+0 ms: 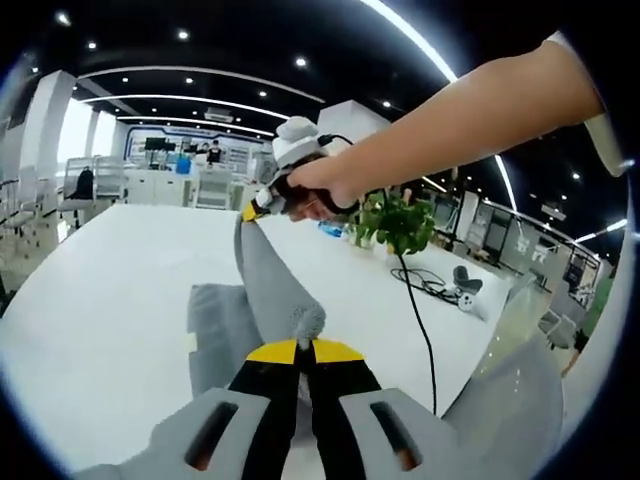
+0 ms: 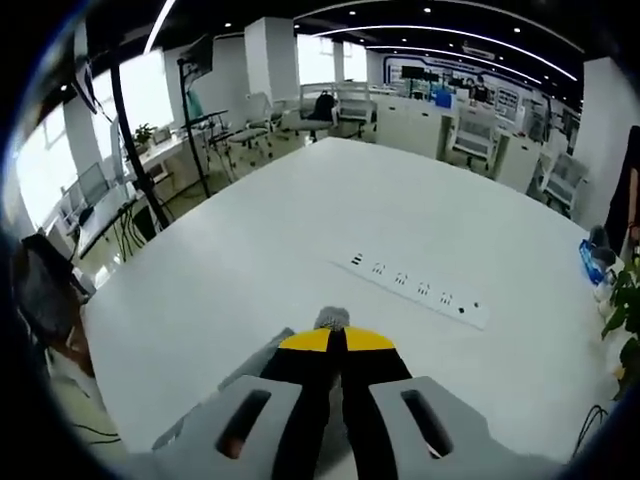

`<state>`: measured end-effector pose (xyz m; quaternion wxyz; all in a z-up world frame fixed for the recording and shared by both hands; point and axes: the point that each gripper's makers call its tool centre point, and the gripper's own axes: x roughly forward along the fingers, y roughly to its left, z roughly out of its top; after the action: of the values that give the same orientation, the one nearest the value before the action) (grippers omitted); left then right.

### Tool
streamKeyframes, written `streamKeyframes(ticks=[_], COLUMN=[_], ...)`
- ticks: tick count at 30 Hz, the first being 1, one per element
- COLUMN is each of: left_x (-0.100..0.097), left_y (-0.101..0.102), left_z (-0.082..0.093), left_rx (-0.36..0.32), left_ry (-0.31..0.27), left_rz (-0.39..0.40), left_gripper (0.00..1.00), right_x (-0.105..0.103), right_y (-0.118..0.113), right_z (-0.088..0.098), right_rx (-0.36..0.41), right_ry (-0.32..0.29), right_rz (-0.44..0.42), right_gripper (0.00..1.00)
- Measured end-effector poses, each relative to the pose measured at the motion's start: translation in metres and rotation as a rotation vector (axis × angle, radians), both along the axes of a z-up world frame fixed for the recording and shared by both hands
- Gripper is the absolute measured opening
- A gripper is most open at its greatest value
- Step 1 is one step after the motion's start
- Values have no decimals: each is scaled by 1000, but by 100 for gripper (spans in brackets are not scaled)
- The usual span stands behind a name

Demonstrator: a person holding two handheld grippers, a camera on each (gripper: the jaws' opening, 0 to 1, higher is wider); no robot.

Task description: Fold the towel on the table until its edges align and the towel forms a compact rectangular stack.

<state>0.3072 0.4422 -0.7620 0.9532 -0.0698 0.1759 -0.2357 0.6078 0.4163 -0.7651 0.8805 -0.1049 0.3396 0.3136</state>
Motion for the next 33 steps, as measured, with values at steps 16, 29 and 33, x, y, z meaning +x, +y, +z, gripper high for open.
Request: streamKeyframes(ticks=[16, 29, 33], left_x=[-4, -11, -12], left_y=[31, 50, 54], left_z=[-32, -71, -77], left_rx=[71, 82, 74], left_ry=[100, 181, 196], left_rz=[-19, -38, -36], left_gripper=[3, 3, 3], right_x=[5, -8, -7], right_y=[29, 54, 55], right_z=[-31, -53, -56], right_rx=[-26, -51, -54], right_ry=[-4, 10, 13], right_rz=[22, 66, 67], right_gripper=[0, 0, 0])
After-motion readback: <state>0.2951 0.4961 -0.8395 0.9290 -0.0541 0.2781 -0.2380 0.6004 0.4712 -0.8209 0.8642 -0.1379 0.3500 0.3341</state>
